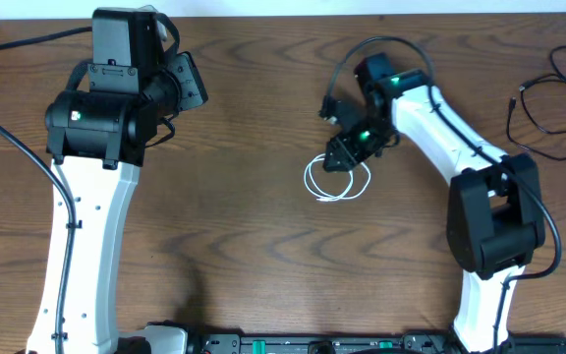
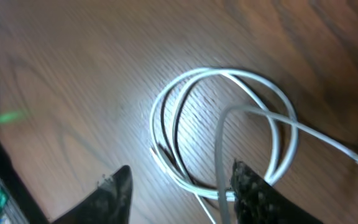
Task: Untangle cables
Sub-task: 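Move the right gripper to the white cable coil and grasp it, then carry the white cable right with the right gripper and release it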
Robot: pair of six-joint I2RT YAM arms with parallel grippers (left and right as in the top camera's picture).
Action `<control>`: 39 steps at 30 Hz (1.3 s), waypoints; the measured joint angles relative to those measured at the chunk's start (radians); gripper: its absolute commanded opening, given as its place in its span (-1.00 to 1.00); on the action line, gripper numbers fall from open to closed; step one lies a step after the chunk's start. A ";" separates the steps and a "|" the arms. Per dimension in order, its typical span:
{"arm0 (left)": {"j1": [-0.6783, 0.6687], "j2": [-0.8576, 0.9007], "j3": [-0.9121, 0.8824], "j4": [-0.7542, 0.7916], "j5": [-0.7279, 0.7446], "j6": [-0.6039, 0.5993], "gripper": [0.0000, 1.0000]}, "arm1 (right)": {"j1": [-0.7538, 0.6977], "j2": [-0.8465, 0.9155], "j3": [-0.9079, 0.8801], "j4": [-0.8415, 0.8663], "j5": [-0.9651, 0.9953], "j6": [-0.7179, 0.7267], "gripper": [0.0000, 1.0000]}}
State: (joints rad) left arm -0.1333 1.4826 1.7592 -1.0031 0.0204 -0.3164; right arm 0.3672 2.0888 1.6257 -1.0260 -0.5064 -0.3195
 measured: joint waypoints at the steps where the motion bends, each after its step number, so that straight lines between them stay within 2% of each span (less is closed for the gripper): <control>1: 0.000 0.000 0.000 -0.003 0.000 0.000 0.11 | 0.014 0.000 0.000 0.010 0.017 0.015 -0.11; 5: 0.000 0.000 0.000 -0.004 0.000 0.000 0.11 | 0.082 0.000 0.000 0.060 0.135 0.121 -0.19; 7: 0.000 0.000 0.000 -0.004 0.000 0.000 0.11 | 0.119 0.000 0.000 0.081 0.198 0.189 -0.31; 14: 0.000 0.000 0.000 -0.018 0.000 0.000 0.11 | 0.232 0.050 0.000 0.156 0.328 0.451 -0.25; 24: 0.000 0.000 0.000 -0.026 0.000 0.000 0.11 | 0.319 0.111 0.003 0.175 0.496 0.644 -0.24; 27: 0.000 0.000 0.000 -0.026 0.000 0.000 0.12 | 0.339 0.115 0.003 0.172 0.541 0.671 -0.41; 28: 0.000 0.000 0.000 -0.026 0.000 0.000 0.11 | 0.344 0.118 0.006 0.164 0.553 0.681 -0.68; 30: 0.000 0.000 0.000 -0.027 0.000 0.000 0.12 | 0.350 0.124 0.015 0.151 0.564 0.709 -0.98; 39: 0.000 0.000 0.000 -0.034 0.000 0.000 0.11 | 0.325 0.128 0.032 0.107 0.557 0.753 -0.98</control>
State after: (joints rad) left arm -0.1337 1.4830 1.7588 -1.0367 0.0204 -0.3164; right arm 0.6922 2.2166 1.6581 -0.9192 0.0509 0.4339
